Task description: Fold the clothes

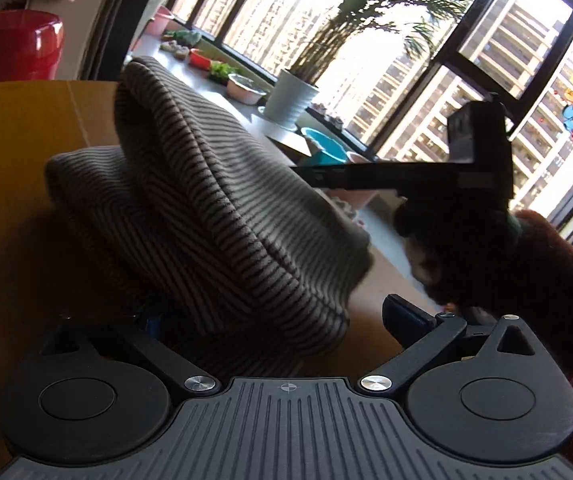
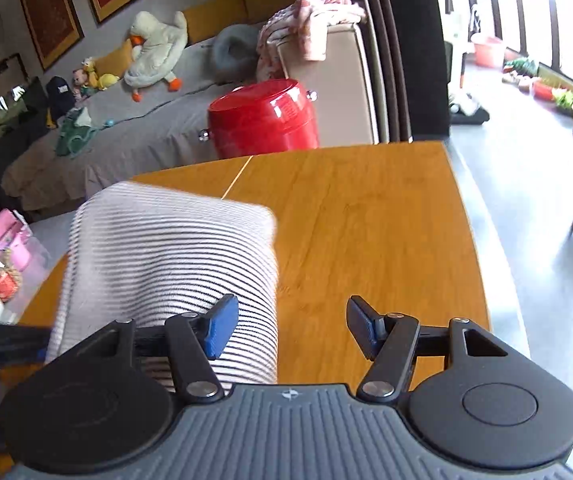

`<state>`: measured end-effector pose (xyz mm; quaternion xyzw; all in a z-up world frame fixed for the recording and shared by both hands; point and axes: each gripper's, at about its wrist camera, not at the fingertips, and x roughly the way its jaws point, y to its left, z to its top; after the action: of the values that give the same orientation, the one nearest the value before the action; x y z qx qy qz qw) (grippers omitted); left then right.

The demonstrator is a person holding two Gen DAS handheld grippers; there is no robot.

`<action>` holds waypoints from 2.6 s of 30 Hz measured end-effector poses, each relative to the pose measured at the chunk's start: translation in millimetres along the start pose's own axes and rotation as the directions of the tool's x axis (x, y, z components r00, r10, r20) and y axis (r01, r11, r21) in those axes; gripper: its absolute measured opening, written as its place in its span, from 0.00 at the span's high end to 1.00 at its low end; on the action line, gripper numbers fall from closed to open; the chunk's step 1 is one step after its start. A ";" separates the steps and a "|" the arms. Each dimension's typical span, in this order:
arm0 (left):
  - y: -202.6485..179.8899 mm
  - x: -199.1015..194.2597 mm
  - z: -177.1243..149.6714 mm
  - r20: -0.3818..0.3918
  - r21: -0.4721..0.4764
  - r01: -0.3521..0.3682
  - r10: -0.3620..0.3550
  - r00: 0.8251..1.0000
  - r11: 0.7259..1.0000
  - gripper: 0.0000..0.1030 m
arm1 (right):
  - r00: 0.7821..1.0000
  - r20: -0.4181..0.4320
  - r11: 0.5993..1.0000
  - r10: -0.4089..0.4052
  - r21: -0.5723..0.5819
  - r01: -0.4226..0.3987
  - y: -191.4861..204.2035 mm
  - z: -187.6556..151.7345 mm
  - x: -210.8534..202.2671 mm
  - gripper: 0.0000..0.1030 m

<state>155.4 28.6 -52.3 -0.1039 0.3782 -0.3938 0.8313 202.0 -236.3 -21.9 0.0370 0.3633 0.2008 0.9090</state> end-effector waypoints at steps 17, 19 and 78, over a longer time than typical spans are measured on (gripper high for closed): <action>8.9 -72.0 2.6 0.250 -0.048 -0.357 0.357 0.900 0.933 0.00 | 0.982 0.139 0.905 0.126 -0.422 -0.057 100.5 -24.2 -65.2 0.32; 14.5 -70.8 4.3 0.247 -0.065 -0.397 0.400 0.883 0.915 0.00 | 0.982 0.130 0.866 0.134 -0.497 -0.053 122.4 -34.2 -55.2 0.30; 12.2 -82.3 -42.9 0.119 -0.212 -0.316 0.345 0.931 0.925 0.07 | 0.941 -0.039 0.820 0.336 -0.478 -0.313 143.4 -81.0 -93.3 0.67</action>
<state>98.7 102.4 -42.8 -0.1473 0.3605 -0.2006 0.8989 37.7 -147.9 9.5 -0.1222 0.2694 0.4350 0.8504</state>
